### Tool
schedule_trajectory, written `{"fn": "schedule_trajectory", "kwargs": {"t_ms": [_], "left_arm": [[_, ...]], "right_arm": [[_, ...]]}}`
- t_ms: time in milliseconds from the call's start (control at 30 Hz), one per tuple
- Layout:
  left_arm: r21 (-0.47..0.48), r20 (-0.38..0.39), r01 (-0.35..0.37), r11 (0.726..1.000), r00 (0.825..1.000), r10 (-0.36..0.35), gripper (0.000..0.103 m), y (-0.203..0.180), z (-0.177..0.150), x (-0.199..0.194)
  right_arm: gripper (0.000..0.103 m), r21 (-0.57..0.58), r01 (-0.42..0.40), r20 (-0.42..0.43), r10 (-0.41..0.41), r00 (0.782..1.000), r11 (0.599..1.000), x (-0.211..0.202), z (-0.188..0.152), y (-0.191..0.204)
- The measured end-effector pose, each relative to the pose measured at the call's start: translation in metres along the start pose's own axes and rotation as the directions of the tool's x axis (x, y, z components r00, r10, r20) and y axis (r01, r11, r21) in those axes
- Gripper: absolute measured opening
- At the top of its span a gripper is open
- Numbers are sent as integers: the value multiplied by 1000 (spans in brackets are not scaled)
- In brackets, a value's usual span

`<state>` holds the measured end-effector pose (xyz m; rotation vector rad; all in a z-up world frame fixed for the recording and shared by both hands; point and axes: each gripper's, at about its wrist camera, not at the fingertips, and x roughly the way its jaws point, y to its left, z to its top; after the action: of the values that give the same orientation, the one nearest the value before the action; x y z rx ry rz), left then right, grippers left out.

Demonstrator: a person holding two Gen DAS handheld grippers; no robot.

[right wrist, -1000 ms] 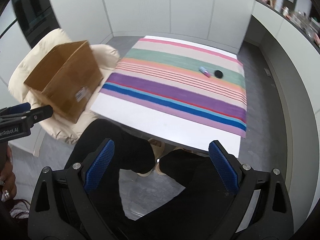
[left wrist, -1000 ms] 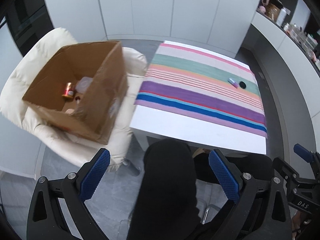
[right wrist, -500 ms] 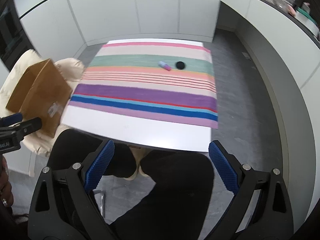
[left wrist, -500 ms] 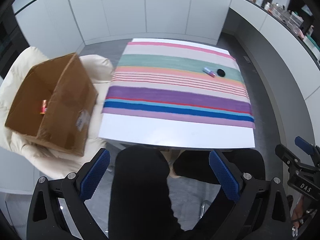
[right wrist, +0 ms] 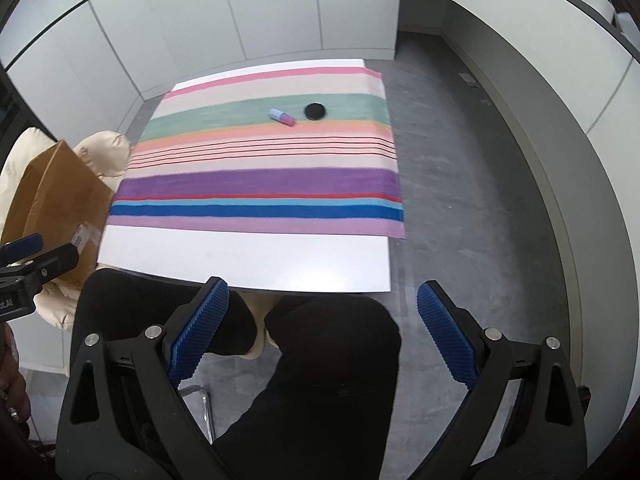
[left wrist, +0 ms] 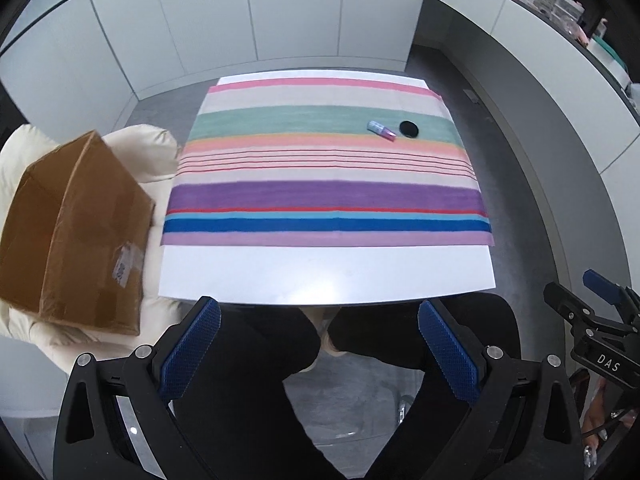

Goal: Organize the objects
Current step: 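Move both open tools back toward the vial and black sponge on the cloth, then lower the left tool over the lilac vial while the right tool descends onto the black sponge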

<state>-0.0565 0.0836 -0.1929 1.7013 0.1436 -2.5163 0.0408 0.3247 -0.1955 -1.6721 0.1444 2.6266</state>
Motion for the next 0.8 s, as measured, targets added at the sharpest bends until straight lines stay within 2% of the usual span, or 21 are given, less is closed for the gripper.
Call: {"fn": "schedule_trajectory", "kwargs": {"t_ms": [500, 800], "left_arm": [[41, -39, 11, 999, 999, -10, 100, -25, 26, 37], [49, -58, -8, 999, 998, 11, 100, -24, 44, 67]], "right_arm": [[97, 89, -7, -15, 8, 1000, 996, 33, 15, -33], [97, 113, 25, -20, -23, 1000, 993, 67, 35, -44]]}}
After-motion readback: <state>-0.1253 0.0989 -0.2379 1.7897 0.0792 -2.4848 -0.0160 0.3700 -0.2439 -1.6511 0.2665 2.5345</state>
